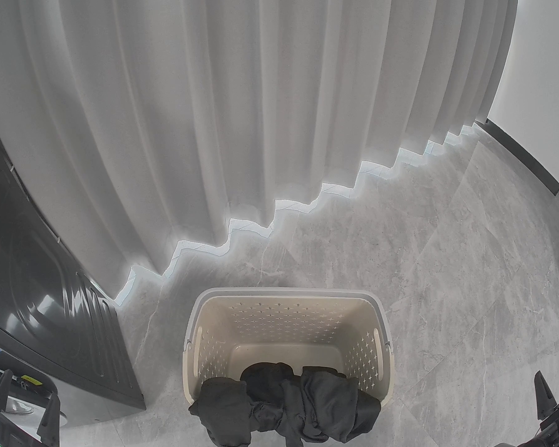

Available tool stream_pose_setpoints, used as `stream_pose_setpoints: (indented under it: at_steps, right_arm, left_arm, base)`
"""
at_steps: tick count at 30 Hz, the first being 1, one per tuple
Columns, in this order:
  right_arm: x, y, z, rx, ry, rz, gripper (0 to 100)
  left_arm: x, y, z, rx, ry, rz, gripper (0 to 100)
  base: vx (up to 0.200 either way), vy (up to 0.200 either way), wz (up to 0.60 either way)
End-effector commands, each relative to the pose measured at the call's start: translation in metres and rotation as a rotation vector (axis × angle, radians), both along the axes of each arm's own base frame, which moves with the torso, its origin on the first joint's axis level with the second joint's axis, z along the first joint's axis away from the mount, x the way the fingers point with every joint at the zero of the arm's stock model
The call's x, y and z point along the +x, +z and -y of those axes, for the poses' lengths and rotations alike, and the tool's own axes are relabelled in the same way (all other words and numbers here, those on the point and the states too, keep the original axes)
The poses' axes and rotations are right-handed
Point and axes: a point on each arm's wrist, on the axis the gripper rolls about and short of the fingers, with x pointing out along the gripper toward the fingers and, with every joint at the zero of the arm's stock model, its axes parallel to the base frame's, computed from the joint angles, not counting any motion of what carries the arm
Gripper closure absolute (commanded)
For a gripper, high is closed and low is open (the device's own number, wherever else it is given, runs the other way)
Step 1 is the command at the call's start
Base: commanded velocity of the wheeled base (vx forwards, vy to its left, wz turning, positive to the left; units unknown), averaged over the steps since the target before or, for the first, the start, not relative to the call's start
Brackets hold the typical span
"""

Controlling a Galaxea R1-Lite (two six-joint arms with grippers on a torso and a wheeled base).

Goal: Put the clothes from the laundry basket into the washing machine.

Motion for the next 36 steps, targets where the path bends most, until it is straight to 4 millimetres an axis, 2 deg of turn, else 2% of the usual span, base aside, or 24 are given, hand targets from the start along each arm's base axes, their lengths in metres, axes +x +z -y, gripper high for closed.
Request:
stream_pose_setpoints:
  at_steps: [1,11,17,36]
  right_arm:
    - [0.0012,-0.0049,0.0,0.0,0.001,-0.016,0]
    - [0.0012,-0.0049,0.0,0.0,0.001,-0.016,0]
    - [0.0012,-0.0049,0.0,0.0,0.001,-0.016,0]
    - [0.0012,-0.0049,0.0,0.0,0.001,-0.016,0]
  left_arm:
    - [0.0003,-0.0052,0.0,-0.001,0.001,-0.004,0]
    - [0.0003,-0.0052,0.0,-0.001,0.001,-0.004,0]
    - [0.0003,-0.0052,0.0,-0.001,0.001,-0.004,0]
    - [0.0003,-0.0053,0.0,0.001,0.002,-0.006,0]
  base:
    - [0.0,0.0,0.0]
    - [0.0,0.0,0.0]
    - [-0.2,0.0,0.0]
    - [0.0,0.0,0.0]
